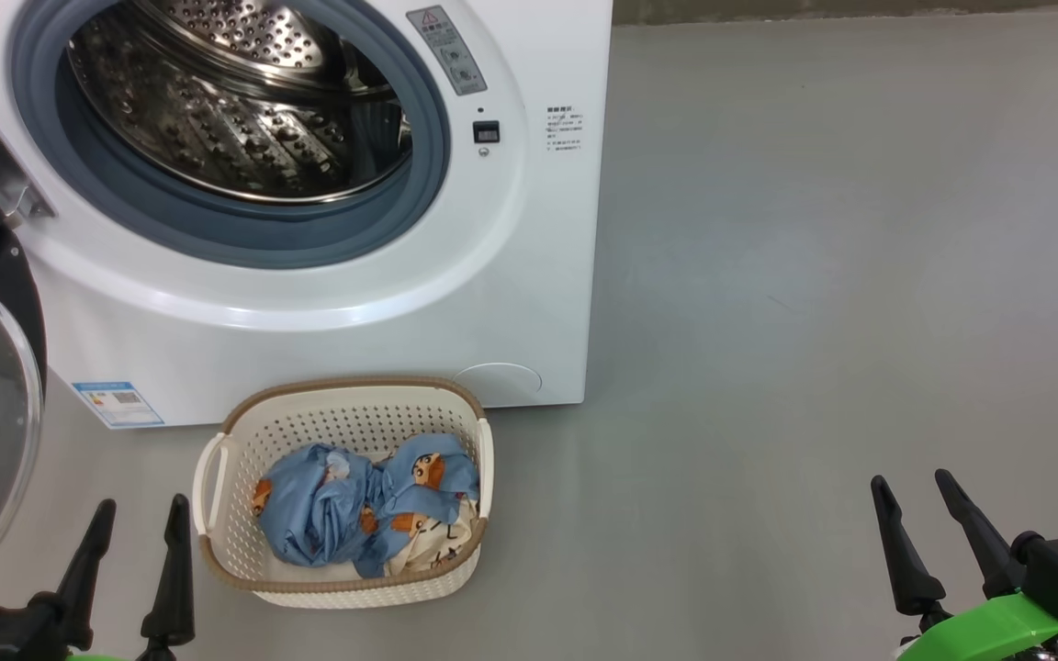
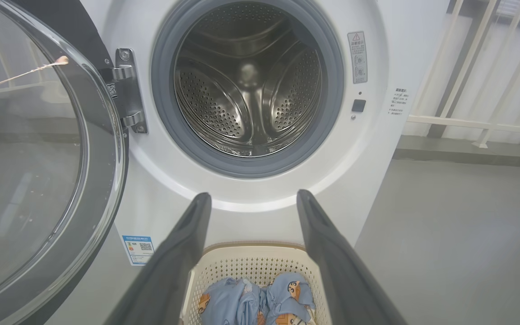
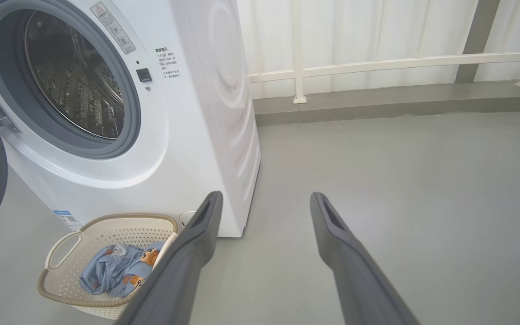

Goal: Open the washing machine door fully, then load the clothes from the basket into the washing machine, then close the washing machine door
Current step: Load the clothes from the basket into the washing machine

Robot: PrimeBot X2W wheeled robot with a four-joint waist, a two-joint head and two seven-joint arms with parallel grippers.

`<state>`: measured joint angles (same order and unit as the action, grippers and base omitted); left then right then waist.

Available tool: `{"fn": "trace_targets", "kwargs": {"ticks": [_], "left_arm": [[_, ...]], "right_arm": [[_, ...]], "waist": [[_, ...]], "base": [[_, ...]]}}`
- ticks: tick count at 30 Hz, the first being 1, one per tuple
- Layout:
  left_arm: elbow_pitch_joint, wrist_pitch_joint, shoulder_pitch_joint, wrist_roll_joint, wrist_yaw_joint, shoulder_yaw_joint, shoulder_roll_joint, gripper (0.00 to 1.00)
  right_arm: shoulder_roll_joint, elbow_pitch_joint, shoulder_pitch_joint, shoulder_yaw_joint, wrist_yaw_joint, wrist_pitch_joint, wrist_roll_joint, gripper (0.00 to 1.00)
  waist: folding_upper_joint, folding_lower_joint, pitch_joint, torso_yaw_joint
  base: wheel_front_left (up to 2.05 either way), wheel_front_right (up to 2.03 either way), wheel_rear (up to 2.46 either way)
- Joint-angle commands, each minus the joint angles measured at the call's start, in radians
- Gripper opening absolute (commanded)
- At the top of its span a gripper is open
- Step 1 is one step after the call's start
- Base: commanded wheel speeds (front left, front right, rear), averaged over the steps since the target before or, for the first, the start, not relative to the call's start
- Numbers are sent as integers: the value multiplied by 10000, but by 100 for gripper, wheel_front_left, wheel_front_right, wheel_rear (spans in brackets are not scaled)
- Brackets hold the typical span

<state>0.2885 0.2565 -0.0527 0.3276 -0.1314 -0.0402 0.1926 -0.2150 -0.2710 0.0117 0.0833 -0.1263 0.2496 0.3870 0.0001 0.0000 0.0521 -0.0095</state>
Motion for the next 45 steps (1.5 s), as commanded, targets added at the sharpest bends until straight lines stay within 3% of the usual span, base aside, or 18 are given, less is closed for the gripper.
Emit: {"fn": "trace_targets", "kwargs": {"ticks": [1,16,32,45], "left_arm": [[-273,53,-117,81,8,-362,215,100],[-170,53,-130,381,8,-314,217,100],[-127,53,-169,561,8,-51,350,100],[-9,53,-227,254,8,-17,215,100]], "right_arm": [[-144,244,-17,117,-44,122,50,100],[-159,283,-16,144,-44,122,63,100],[-159,283,-30,221,-44,122,67,100],[-132,317,-128,282,-44,122,71,100]], "waist": [[-1,0,-2,10],[-1,0,4,91],[-1,0,0,112],[-1,0,167,129]], "base": [[0,0,0],[4,-9,5],[81,-156,75],[25,-26,2]]}}
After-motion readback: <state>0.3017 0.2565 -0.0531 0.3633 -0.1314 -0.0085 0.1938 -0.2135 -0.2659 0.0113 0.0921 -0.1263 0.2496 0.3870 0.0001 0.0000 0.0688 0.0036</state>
